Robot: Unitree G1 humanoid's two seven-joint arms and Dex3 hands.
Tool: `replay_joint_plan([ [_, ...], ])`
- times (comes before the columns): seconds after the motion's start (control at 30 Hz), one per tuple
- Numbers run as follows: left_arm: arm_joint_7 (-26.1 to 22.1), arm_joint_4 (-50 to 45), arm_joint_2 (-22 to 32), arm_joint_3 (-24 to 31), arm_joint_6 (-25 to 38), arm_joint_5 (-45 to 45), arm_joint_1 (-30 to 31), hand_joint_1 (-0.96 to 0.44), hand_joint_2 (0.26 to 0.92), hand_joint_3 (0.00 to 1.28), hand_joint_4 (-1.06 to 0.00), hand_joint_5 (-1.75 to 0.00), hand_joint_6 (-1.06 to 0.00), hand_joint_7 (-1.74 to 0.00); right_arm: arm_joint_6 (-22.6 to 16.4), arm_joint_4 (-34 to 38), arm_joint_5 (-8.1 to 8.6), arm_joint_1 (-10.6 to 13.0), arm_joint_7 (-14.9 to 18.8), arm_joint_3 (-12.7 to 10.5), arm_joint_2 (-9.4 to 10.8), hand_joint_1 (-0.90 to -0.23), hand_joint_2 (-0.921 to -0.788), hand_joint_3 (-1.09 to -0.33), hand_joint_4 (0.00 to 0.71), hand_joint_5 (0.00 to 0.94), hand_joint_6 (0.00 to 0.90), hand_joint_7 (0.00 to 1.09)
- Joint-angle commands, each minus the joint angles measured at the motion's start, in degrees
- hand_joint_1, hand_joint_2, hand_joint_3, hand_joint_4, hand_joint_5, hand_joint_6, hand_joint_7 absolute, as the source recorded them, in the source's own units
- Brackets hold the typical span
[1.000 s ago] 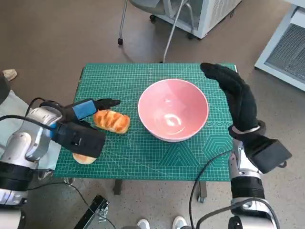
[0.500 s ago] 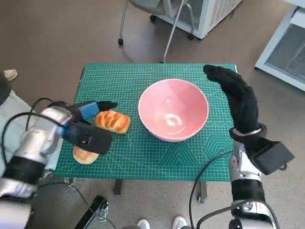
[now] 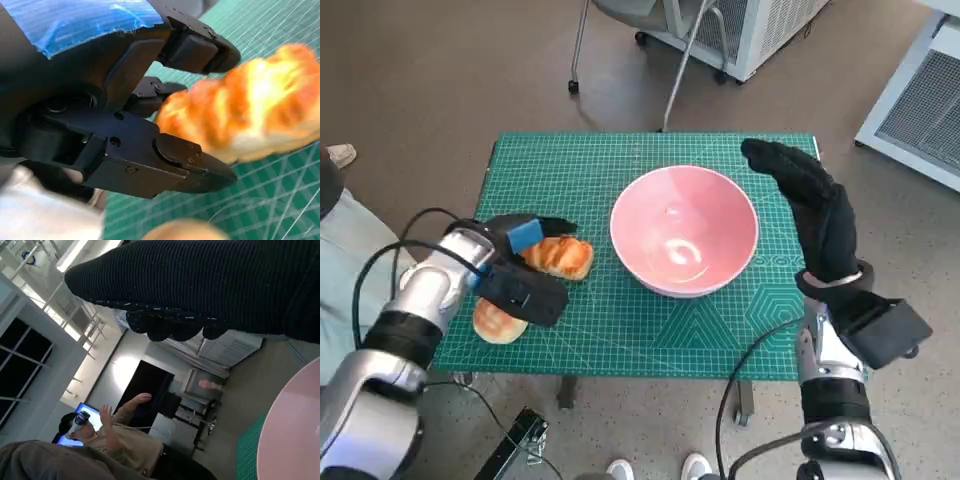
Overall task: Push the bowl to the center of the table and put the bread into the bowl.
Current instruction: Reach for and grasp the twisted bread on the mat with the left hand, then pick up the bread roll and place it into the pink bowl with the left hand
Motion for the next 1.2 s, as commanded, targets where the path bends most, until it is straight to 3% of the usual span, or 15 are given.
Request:
replay_joint_plan([
  [0.03, 3.6, 4.8, -2.0, -2.7, -2.9, 1.0, -1.8, -0.19, 0.918, 0.19, -0.75, -0.10, -0.60, -0.90, 1.0, -0.2, 0.17, 1.7, -0.5, 0.2, 0.3, -0.586, -0.921, -0.753, 0.378, 0.041, 0.026, 0.86],
  [0.13, 5.9, 6.7, -2.6, -4.1, -3.3, 1.8, -2.9, -0.06, 0.920, 0.22, -0.56, -0.96, -0.51, -1.19, 1.1, -0.5, 0.03, 1.9, -0.7, 0.2, 0.3, -0.588, -0.921, -0.752, 0.379, 0.041, 0.026, 0.86],
  [0.17, 6.7, 7.2, -2.6, -4.5, -3.5, 2.0, -3.2, -0.04, 0.920, 0.22, -0.53, -1.11, -0.49, -1.24, 1.1, -0.6, 0.00, 1.9, -0.8, 0.2, 0.3, -0.589, -0.921, -0.752, 0.379, 0.041, 0.027, 0.86],
  [0.27, 8.3, 8.2, -2.4, -4.9, -4.5, 1.8, -4.3, -0.01, 0.921, 0.20, -0.53, -1.26, -0.51, -1.26, 1.2, -0.7, 0.08, 2.1, -0.7, 0.2, 0.2, -0.587, -0.921, -0.751, 0.380, 0.041, 0.027, 0.86],
  [0.47, 9.3, 9.3, -1.6, -4.5, -5.3, 0.5, -6.2, 0.00, 0.921, 0.14, -0.58, -1.27, -0.57, -1.23, 1.5, -1.1, 0.44, 2.4, -0.6, 0.2, 0.3, -0.579, -0.921, -0.752, 0.381, 0.040, 0.027, 0.85],
  [0.7, 9.8, 9.4, 0.1, -2.6, -5.8, -1.5, -7.7, 0.00, 0.920, 0.09, -0.67, -1.13, -0.60, -1.25, 1.8, -1.3, 0.90, 2.8, -0.4, 0.1, 0.5, -0.580, -0.921, -0.752, 0.383, 0.040, 0.029, 0.85],
  [1.0, 7.1, 6.4, 3.5, 2.8, -6.5, -7.0, -10.1, 0.00, 0.920, 0.07, -0.69, -1.12, -0.63, -1.22, 1.4, -0.9, 1.36, 2.9, -0.1, 0.1, 0.8, -0.581, -0.921, -0.749, 0.385, 0.040, 0.032, 0.85],
  [1.2, 4.6, 0.7, 6.5, 7.3, -6.4, -10.9, -11.2, 0.00, 0.920, 0.07, -0.64, -1.17, -0.66, -1.18, 1.6, -0.9, 1.57, 2.8, 0.0, 0.3, 1.0, -0.580, -0.921, -0.750, 0.385, 0.039, 0.033, 0.84],
])
